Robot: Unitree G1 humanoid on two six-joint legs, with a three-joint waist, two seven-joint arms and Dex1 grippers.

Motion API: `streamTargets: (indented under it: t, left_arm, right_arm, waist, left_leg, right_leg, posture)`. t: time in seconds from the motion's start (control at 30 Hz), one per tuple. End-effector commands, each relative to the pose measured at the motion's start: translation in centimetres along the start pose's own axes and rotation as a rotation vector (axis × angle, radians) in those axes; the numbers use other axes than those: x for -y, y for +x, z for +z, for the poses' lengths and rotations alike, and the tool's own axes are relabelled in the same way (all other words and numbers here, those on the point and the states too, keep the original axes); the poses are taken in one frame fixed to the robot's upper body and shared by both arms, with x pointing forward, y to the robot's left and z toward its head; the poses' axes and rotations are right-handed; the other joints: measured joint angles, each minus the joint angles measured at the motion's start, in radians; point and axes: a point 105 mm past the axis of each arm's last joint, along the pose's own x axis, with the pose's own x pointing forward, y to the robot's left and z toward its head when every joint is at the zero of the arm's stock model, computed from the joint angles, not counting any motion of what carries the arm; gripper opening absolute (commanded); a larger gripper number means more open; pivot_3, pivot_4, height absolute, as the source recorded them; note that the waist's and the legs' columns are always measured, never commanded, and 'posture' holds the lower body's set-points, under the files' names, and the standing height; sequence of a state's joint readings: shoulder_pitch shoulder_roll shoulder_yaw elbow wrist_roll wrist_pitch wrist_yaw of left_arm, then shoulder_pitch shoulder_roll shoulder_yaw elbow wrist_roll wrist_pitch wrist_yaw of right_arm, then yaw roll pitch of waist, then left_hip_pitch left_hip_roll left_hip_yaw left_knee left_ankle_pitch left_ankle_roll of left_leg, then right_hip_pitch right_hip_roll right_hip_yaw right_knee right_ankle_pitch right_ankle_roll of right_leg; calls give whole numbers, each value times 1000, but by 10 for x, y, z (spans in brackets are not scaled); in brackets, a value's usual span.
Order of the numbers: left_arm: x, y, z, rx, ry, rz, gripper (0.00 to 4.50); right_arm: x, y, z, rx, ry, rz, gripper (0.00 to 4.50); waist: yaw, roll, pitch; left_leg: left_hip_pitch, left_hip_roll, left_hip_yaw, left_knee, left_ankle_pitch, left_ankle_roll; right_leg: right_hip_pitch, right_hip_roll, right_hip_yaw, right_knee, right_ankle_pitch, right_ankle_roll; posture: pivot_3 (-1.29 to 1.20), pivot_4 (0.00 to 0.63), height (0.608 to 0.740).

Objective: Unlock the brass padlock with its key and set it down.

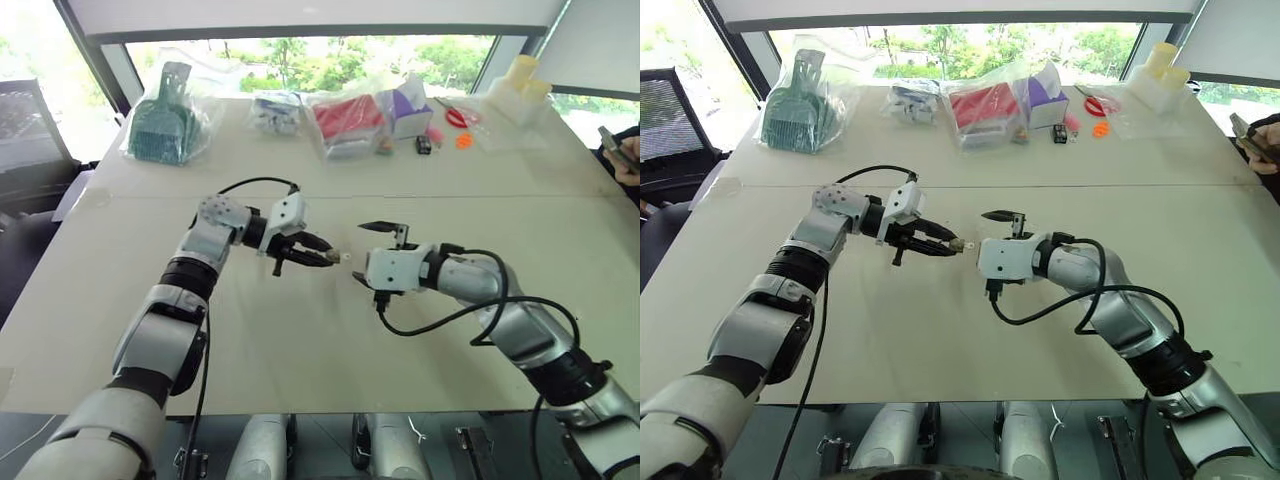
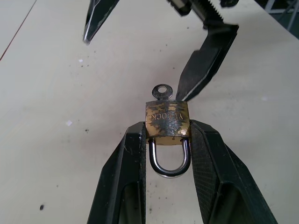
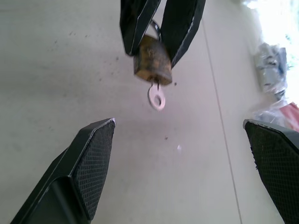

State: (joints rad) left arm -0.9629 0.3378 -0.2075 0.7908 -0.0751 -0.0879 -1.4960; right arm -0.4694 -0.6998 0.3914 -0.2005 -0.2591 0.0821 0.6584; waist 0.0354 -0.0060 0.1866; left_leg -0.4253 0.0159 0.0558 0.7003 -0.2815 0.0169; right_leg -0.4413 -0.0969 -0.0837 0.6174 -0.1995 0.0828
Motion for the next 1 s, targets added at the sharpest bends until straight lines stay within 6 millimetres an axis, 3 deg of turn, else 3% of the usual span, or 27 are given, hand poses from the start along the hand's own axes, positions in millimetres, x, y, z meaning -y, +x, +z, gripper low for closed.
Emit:
streamTargets:
  t: [0.03, 0.1, 0.17, 0.4, 0.63, 1.0]
  left_arm:
    - [-2, -5, 10, 32, 26, 25, 718]
    - [-1, -4, 11, 32, 28, 26, 718]
    - [-1, -4, 11, 29, 35, 28, 718]
    - [-3, -3, 10, 16, 47, 40, 718]
    - [-7, -1, 13, 9, 105, 70, 718]
    - [-8, 0, 27, -48, 515, 150, 718]
  right_arm:
    - [8, 3, 7, 29, -51, -23, 4500]
    - [8, 4, 8, 34, -51, -22, 4500]
    - [9, 5, 9, 40, -56, -25, 3708]
    - [11, 5, 12, 44, -68, -26, 112]
    - [11, 7, 18, 57, -35, 2, 44]
    - [6, 8, 25, 66, 308, 242, 44]
  waist:
    - [0, 0, 0]
    - [0, 0, 0]
    - [0, 0, 0]
    - [0, 0, 0]
    - [0, 0, 0]
    - [2, 0, 0]
  left_leg:
    - [0, 0, 0, 0, 0, 0]
    - [0, 0, 1, 0, 0, 0]
    - [0, 0, 1, 0, 0, 0]
    - [0, 0, 2, 0, 0, 0]
    - [0, 0, 2, 0, 0, 0]
    - [0, 0, 2, 0, 0, 0]
  right_leg:
    - [0, 0, 0, 0, 0, 0]
    - [0, 0, 0, 0, 0, 0]
    - [0, 0, 0, 0, 0, 0]
    - [0, 0, 0, 0, 0, 0]
    - [0, 0, 0, 0, 0, 0]
    - [0, 0, 0, 0, 0, 0]
  posture:
    - [0, 150, 740]
    - [0, 150, 740]
    - [0, 150, 740]
    - [0, 150, 740]
    - [0, 150, 740]
    - [0, 150, 740]
